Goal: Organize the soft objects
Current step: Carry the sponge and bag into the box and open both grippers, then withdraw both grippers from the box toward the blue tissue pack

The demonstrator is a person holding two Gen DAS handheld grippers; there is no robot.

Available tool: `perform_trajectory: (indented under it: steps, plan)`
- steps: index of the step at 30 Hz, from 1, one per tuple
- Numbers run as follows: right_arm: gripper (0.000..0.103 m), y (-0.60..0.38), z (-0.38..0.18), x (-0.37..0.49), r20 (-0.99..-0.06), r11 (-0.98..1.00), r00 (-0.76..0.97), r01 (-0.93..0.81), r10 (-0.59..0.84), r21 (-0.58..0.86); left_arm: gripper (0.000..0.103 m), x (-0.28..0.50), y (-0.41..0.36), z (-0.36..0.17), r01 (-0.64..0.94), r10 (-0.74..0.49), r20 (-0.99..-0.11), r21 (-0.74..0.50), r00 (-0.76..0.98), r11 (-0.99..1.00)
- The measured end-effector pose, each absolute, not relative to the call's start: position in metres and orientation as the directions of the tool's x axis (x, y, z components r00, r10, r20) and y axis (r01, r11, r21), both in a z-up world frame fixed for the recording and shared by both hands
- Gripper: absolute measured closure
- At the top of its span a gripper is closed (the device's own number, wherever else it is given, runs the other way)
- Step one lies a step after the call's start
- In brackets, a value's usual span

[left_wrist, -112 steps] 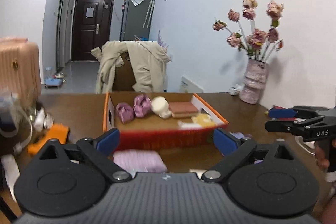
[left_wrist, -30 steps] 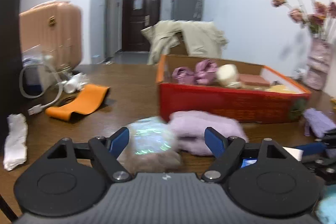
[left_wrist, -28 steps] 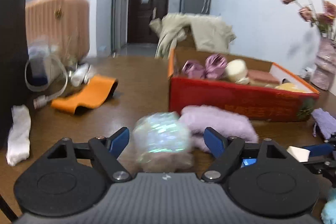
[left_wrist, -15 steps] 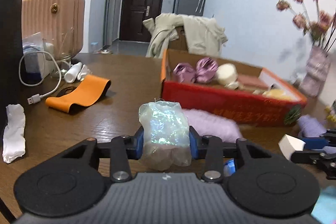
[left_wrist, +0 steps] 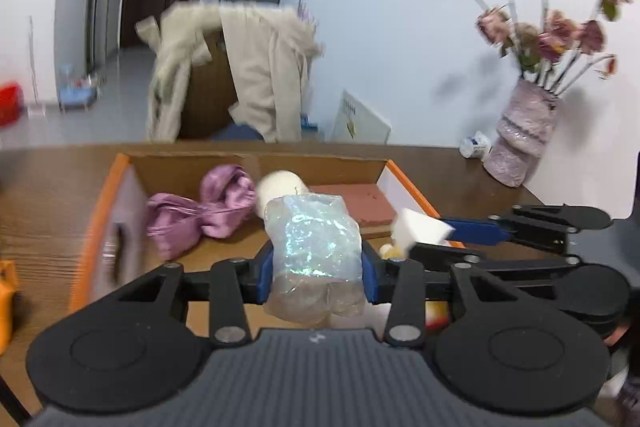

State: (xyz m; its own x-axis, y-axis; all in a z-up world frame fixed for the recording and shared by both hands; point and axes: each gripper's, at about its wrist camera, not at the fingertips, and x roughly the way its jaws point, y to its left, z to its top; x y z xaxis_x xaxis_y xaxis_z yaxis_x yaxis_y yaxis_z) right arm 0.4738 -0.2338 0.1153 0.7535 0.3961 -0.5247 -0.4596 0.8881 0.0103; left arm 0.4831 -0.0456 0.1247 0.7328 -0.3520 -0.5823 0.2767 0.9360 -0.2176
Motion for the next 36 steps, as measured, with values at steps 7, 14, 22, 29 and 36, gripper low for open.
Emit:
perform_trajectory:
  steps: [7, 14, 22, 29, 36]
  plan:
    - [0.060, -0.237, 0.090, 0.537, -0.614, 0.888, 0.688, -0.458, 0.387, 0.047, 0.057, 0.553, -0.064, 0.090, 0.183, -0.325, -0.670, -0.275, 0.668, 0.944]
    - [0.039, -0.246, 0.093, 0.528, -0.593, 0.868, 0.682, -0.493, 0.428, 0.059, 0.028, 0.573, -0.069, 0.086, 0.172, -0.376, -0.684, -0.350, 0.625, 0.921]
    - [0.034, -0.278, 0.132, 0.485, -0.547, 0.902, 0.760, -0.431, 0.352, -0.019, 0.023, 0.530, -0.067, 0.124, 0.203, -0.349, -0.652, -0.291, 0.674, 0.935]
    - [0.028, -0.279, 0.171, 0.414, -0.483, 0.890, 0.795, -0.451, 0.367, -0.065, 0.015, 0.444, -0.047, 0.176, 0.248, -0.331, -0.575, -0.219, 0.748, 0.944]
    - [0.027, -0.272, 0.183, 0.317, -0.441, 0.841, 0.777, -0.534, 0.448, -0.085, 0.010, 0.329, -0.018, 0.189, 0.275, -0.288, -0.491, -0.099, 0.822, 0.956]
